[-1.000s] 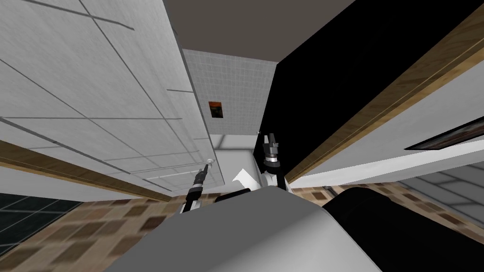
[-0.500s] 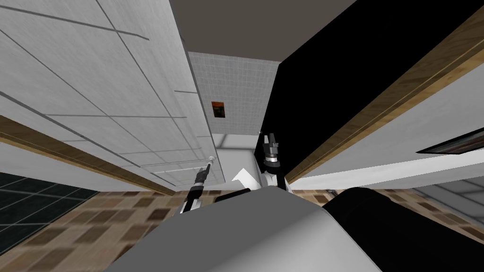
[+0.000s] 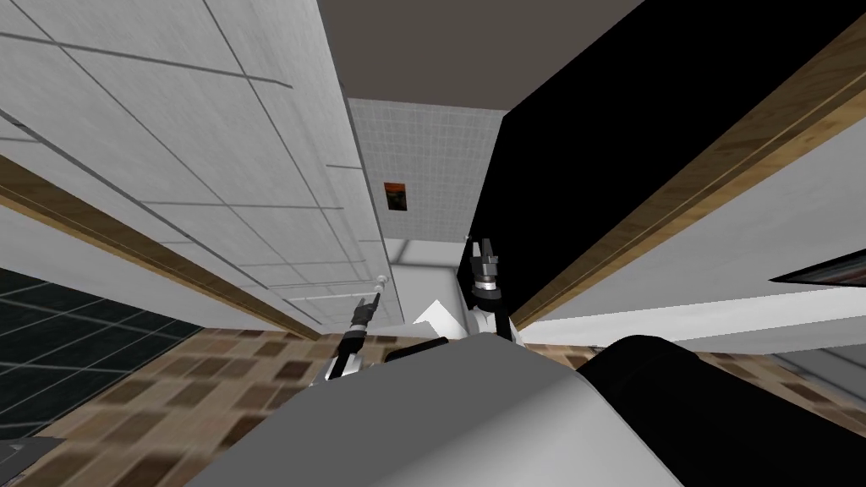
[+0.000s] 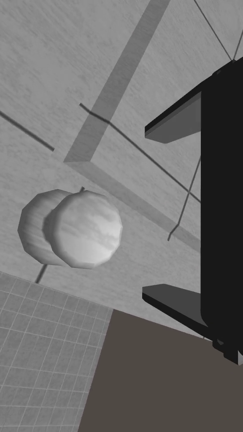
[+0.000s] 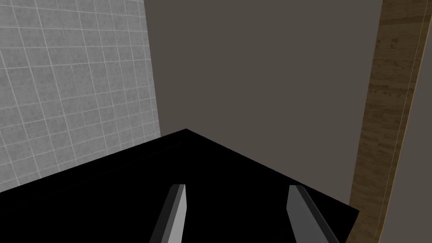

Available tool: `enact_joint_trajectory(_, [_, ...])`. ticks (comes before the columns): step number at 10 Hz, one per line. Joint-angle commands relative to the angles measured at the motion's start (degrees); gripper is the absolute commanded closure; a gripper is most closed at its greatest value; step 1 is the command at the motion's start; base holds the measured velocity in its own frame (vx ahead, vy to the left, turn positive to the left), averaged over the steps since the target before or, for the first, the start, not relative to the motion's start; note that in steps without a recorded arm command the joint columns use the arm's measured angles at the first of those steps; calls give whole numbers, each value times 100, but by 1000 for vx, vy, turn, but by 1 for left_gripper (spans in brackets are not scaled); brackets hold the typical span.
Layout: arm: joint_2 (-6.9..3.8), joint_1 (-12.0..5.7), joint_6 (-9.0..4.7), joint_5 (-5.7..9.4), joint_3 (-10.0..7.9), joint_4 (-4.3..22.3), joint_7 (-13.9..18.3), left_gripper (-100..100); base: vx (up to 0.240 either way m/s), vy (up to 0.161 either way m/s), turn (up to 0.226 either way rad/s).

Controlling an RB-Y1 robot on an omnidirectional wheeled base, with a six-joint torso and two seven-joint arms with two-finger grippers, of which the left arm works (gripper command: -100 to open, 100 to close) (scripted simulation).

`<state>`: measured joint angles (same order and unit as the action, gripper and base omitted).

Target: Push the door open

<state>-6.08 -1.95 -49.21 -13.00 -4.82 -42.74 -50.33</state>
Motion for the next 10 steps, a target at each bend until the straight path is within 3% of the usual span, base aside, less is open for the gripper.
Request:
enact_joint_trajectory(1, [-10, -80, 17, -110, 20, 74, -286, -100, -75, -22, 134])
enact_joint_trajectory(4, [-13, -135, 22, -181, 33, 133, -597, -100, -46, -20, 59])
enact_joint_trajectory(10, [-21, -371, 43, -485, 84, 382, -1551, -100, -54, -17, 91])
